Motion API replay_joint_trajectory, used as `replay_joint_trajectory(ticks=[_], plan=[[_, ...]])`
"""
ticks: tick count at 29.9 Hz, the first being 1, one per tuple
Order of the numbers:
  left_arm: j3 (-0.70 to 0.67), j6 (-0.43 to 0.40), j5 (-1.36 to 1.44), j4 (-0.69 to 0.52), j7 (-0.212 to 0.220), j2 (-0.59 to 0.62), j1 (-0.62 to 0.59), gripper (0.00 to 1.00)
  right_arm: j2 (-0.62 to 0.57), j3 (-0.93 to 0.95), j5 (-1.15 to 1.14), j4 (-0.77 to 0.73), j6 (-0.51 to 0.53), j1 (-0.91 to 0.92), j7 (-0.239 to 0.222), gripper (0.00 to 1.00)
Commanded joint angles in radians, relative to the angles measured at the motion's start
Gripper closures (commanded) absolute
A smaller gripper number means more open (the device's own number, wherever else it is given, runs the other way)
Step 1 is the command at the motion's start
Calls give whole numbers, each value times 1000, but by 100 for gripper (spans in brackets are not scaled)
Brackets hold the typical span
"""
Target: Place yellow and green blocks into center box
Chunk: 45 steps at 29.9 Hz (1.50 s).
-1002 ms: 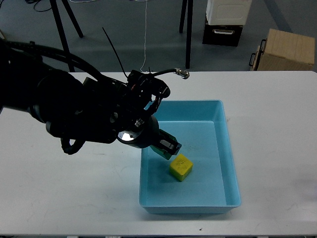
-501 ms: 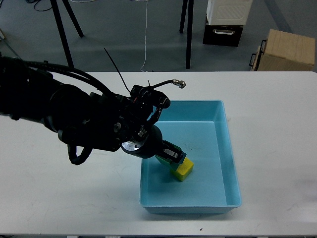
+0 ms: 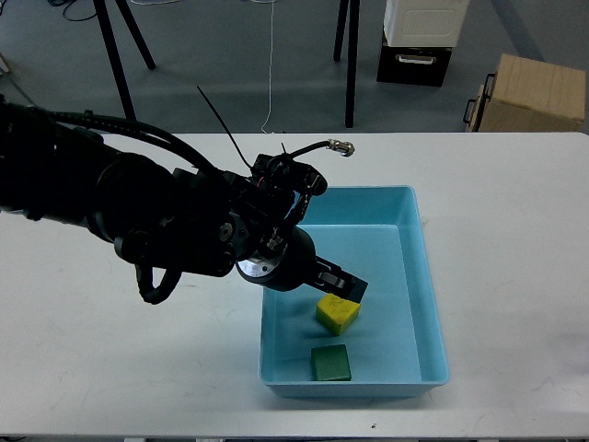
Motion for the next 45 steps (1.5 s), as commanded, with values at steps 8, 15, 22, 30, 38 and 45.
replay_joint_trajectory(ticks=[8, 15, 22, 30, 38, 45], plan=[[-392, -10, -92, 190, -132, 470, 262, 19, 3, -11, -34, 7, 0, 8, 1, 0], [-682, -15, -94, 267, -129, 501, 509, 1, 3, -11, -36, 7, 0, 10, 1, 0], [-869, -249, -118, 322, -130, 492, 643, 0, 10, -13, -142, 4, 0, 74, 1, 0], [-1164, -383, -242, 311, -140, 557, 884, 0, 13, -16, -152, 10, 0, 107, 1, 0], [-1607, -398, -247, 267, -144, 512, 1288, 0, 7, -11, -152, 13, 0, 105, 1, 0], [-2013, -398, -252, 103, -134, 388, 1707, 0, 8, -13, -174, 39, 0, 104, 3, 0]])
